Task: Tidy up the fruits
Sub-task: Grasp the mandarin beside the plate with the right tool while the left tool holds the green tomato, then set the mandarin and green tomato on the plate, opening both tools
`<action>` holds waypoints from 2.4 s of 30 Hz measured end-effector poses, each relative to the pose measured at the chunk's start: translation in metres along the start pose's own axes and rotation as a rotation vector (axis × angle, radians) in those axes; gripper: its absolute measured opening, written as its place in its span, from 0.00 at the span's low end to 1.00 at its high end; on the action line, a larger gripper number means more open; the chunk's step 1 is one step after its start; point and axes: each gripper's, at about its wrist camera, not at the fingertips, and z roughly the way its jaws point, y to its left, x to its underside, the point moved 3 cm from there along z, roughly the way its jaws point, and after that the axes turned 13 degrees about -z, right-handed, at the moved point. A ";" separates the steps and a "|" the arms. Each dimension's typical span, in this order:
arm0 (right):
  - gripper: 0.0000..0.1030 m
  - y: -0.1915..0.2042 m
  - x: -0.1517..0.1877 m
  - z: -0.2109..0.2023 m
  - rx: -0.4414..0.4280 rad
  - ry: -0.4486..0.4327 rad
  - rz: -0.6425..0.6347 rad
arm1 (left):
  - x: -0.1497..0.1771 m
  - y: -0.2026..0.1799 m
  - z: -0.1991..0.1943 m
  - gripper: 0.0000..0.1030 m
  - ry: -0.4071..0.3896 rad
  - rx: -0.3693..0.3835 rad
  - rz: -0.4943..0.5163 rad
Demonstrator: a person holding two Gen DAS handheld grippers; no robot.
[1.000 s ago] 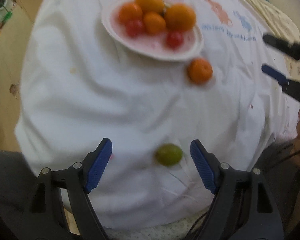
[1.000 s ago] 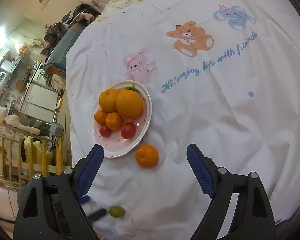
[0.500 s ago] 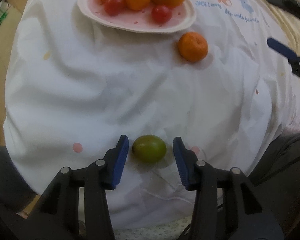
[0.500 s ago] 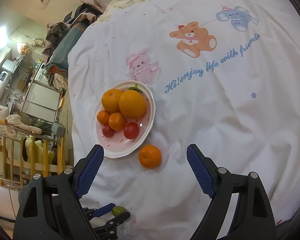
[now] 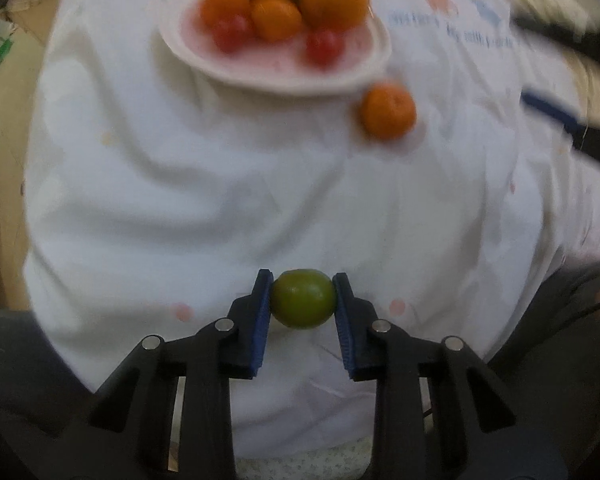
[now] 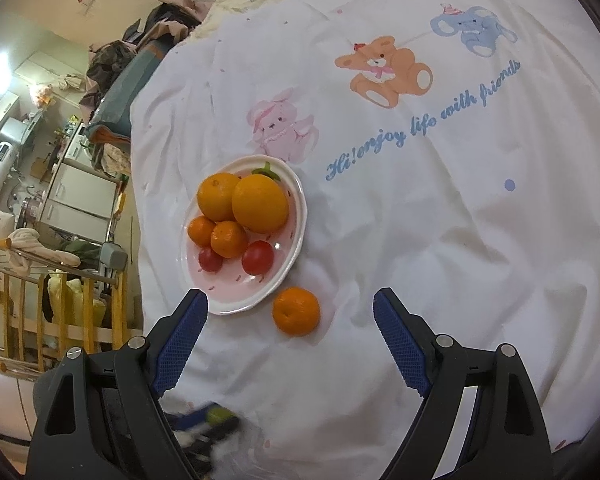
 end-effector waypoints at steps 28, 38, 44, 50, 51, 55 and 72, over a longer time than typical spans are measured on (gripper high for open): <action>0.46 0.056 0.034 0.100 0.304 0.250 -0.579 | -0.087 0.052 -0.030 0.25 -0.186 0.014 -0.128; 0.45 0.043 0.023 0.060 0.201 0.175 -0.403 | -0.089 0.064 -0.032 0.25 -0.223 -0.032 -0.150; 0.45 0.041 0.012 0.034 0.186 0.090 -0.361 | -0.088 0.063 -0.034 0.25 -0.260 -0.071 -0.124; 0.45 0.047 -0.008 0.030 0.112 0.029 -0.351 | -0.094 0.053 -0.047 0.25 -0.300 -0.067 -0.099; 0.45 0.048 -0.013 0.030 0.103 0.025 -0.355 | -0.099 0.050 -0.050 0.25 -0.305 -0.066 -0.088; 0.45 0.050 -0.031 0.037 0.055 0.021 -0.342 | -0.111 0.036 -0.047 0.25 -0.300 -0.066 -0.071; 0.47 0.022 -0.040 0.100 -0.079 0.165 -0.164 | -0.133 -0.001 0.017 0.25 -0.153 -0.084 -0.036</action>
